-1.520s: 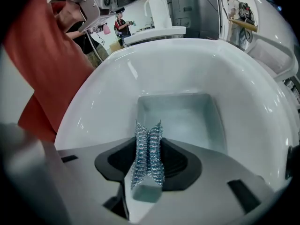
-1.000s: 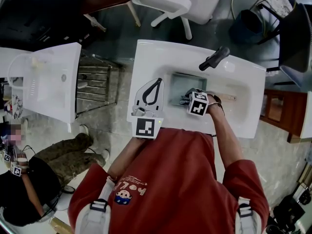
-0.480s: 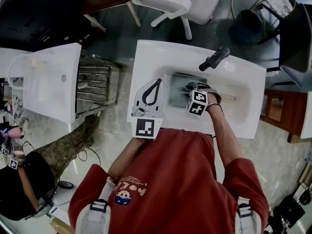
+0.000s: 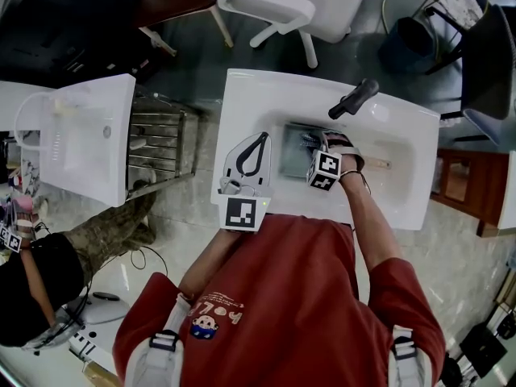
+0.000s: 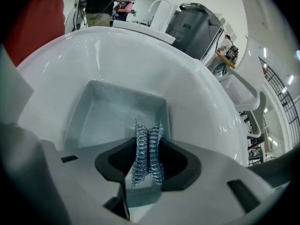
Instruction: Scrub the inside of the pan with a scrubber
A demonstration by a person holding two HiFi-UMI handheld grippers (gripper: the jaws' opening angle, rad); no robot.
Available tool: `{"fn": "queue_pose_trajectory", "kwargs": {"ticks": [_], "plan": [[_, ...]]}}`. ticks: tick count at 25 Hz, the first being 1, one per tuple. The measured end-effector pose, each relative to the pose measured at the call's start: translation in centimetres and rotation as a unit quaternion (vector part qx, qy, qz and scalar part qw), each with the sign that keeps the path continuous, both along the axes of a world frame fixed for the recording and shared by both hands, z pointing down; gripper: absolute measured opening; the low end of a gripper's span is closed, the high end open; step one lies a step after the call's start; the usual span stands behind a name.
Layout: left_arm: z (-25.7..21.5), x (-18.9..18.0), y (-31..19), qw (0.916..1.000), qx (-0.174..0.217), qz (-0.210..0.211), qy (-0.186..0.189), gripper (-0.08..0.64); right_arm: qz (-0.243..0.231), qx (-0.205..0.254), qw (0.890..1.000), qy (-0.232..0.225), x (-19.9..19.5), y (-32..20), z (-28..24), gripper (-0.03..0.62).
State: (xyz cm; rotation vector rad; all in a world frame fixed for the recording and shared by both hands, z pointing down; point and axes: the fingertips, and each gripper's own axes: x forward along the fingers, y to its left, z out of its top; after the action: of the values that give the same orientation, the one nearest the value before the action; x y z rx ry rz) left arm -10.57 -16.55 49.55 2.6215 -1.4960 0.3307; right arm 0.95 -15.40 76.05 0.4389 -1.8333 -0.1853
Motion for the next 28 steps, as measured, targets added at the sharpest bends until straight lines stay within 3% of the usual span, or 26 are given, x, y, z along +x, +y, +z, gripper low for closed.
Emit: {"fn": "queue_pose_trajectory", "kwargs": {"ticks": [11, 16, 19, 23, 28], "plan": [[-0.1, -0.2, -0.2, 1.0000, 0.004, 0.002, -0.004, 0.008, 0.015, -0.009, 1.000, -0.006, 0.2, -0.8, 0.2, 0.161], [-0.1, 0.4, -0.2, 1.0000, 0.003, 0.007, 0.000, 0.008, 0.038, -0.064, 0.997, -0.037, 1.7, -0.5, -1.7, 0.161], [-0.1, 0.6, -0.3, 1.0000, 0.003, 0.009, 0.001, 0.008, 0.036, -0.131, 0.990, -0.049, 2.6, 1.4, -3.1, 0.164], [-0.2, 1.0, -0.1, 0.9999, 0.005, 0.014, 0.004, 0.008, 0.013, -0.206, 0.978, -0.033, 3.6, 5.3, -3.4, 0.166], [0.1, 0.8, 0.0, 0.9999, 0.005, 0.012, 0.005, 0.008, 0.009, -0.237, 0.971, -0.036, 3.1, 8.1, -2.4, 0.166]]}}
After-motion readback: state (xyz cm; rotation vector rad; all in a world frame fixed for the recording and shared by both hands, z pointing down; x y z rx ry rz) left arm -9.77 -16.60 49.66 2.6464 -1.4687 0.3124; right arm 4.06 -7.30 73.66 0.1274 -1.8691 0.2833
